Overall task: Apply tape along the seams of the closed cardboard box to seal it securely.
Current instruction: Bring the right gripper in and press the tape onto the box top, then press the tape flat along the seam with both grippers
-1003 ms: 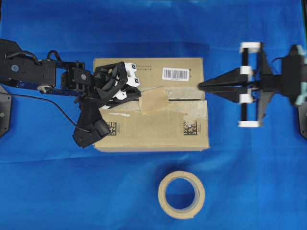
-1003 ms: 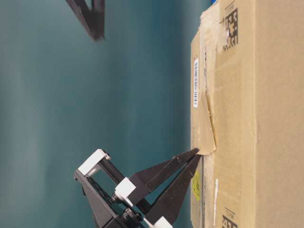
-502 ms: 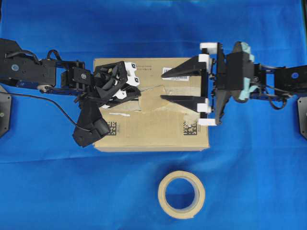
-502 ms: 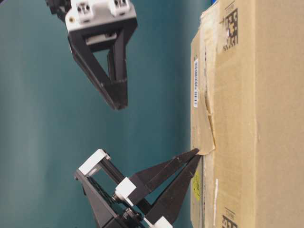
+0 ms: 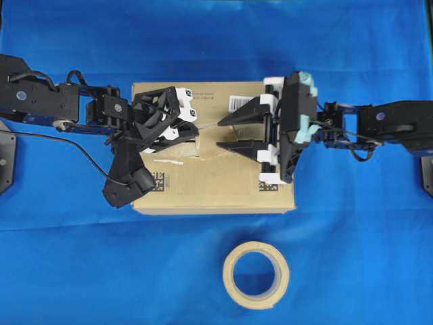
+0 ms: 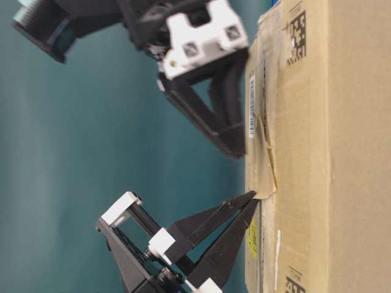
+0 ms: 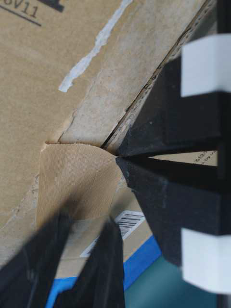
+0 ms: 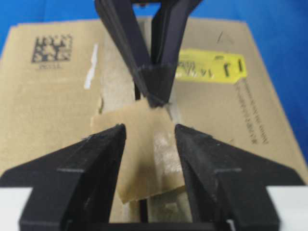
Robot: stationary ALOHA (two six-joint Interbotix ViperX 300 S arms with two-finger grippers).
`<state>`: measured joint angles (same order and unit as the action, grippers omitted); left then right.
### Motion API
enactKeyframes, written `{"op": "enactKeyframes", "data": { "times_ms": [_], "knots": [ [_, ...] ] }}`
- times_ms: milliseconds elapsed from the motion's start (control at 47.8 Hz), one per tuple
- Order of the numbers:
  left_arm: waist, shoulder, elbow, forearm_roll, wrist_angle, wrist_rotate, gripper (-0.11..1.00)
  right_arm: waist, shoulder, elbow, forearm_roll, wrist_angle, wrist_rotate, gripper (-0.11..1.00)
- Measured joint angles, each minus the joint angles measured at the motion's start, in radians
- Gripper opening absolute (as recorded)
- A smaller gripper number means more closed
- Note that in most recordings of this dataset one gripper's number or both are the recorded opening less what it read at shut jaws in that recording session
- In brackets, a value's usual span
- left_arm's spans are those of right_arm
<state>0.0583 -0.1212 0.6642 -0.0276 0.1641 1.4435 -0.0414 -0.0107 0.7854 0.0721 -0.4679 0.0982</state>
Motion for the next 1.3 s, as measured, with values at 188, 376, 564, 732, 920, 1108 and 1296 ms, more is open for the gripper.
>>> {"op": "enactKeyframes", "data": {
  "times_ms": [188,376,564,732,920,1108,1296],
  "knots": [
    [-0.002,0.002,0.0,-0.002,-0.002,-0.005,0.0,0.006,0.04,-0.009,0.002,-0.006,0.003,0.48],
    [0.0,0.002,0.0,0.0,0.0,-0.008,0.0,0.005,0.051,-0.011,0.015,-0.008,0.003,0.48],
    [0.0,0.002,-0.002,0.0,-0.002,-0.032,0.0,0.006,0.049,-0.011,0.02,-0.006,0.003,0.48],
    [0.0,0.002,-0.005,-0.002,-0.002,-0.032,0.02,0.006,0.051,-0.011,0.02,-0.006,0.003,0.48],
    [0.006,0.002,-0.009,0.0,-0.002,-0.029,0.44,0.005,0.051,-0.011,0.02,-0.006,0.003,0.48],
    [0.009,0.002,-0.014,0.0,-0.002,-0.003,0.71,0.006,0.051,-0.011,0.023,-0.006,0.006,0.48],
    [0.009,0.003,-0.026,0.0,0.055,0.029,0.62,0.006,0.051,-0.011,0.026,-0.006,0.006,0.48]
  ]
}}
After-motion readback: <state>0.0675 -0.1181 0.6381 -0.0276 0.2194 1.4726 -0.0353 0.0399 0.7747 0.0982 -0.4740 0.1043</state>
